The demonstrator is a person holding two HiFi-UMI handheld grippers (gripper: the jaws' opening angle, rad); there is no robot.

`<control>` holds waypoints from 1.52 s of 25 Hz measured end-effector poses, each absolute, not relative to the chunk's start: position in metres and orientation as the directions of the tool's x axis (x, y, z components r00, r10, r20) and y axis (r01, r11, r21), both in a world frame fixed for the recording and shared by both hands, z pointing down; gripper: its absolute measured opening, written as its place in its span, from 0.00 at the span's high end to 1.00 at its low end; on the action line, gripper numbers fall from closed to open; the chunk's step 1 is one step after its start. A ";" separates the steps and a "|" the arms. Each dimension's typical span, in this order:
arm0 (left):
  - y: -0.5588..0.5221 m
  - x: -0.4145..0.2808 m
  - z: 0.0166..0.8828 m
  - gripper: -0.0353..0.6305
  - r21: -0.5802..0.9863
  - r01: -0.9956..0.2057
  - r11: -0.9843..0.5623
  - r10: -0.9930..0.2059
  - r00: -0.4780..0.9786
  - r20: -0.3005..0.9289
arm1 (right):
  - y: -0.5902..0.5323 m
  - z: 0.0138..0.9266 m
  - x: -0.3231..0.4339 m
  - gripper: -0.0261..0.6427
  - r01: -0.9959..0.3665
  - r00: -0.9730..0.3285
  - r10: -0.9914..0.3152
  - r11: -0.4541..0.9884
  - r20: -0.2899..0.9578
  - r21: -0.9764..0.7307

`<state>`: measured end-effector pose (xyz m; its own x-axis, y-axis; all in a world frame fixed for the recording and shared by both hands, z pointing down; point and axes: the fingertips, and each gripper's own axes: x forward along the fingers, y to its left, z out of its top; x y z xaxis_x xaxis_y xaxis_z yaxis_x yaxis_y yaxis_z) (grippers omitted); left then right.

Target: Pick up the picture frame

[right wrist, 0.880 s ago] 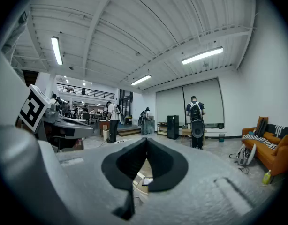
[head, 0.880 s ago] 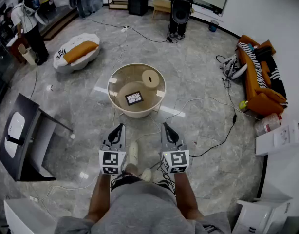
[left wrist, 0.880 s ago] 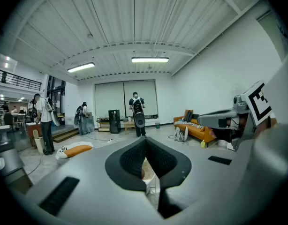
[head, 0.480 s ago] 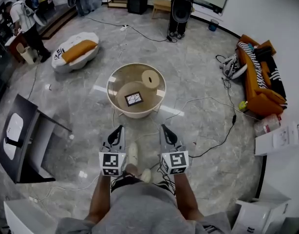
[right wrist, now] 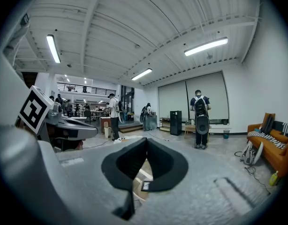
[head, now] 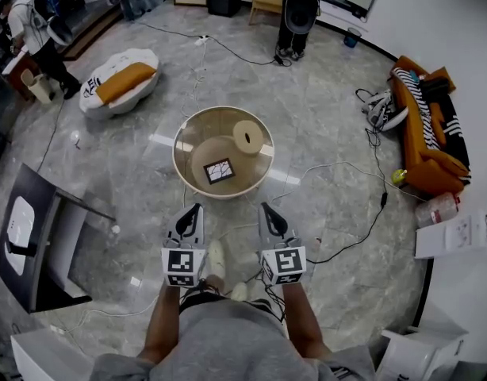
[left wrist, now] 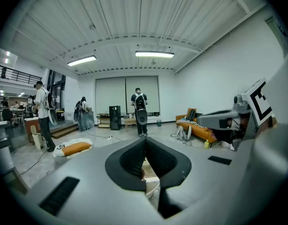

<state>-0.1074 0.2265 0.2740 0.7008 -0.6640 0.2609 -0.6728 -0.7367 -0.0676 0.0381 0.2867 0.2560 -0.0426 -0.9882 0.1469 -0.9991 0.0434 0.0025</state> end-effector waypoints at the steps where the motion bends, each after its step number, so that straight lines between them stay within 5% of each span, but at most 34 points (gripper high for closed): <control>1: 0.216 -0.103 0.274 0.92 -0.069 -0.670 -0.739 -0.662 0.702 0.263 | 0.276 0.257 0.042 0.96 -0.999 -0.041 -0.988 0.042 0.150 0.000; 38: -0.018 -0.067 0.362 0.92 0.005 -0.717 -0.697 -0.660 0.644 0.388 | 0.029 0.344 0.076 0.96 -0.993 -0.110 -0.948 0.093 0.299 -0.069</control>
<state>-0.0669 -0.0177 0.3622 0.6439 -0.6595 0.3877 -0.7170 -0.6970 0.0051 0.0761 0.0289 0.3443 -0.1098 -0.9480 0.2989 -0.9932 0.0932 -0.0690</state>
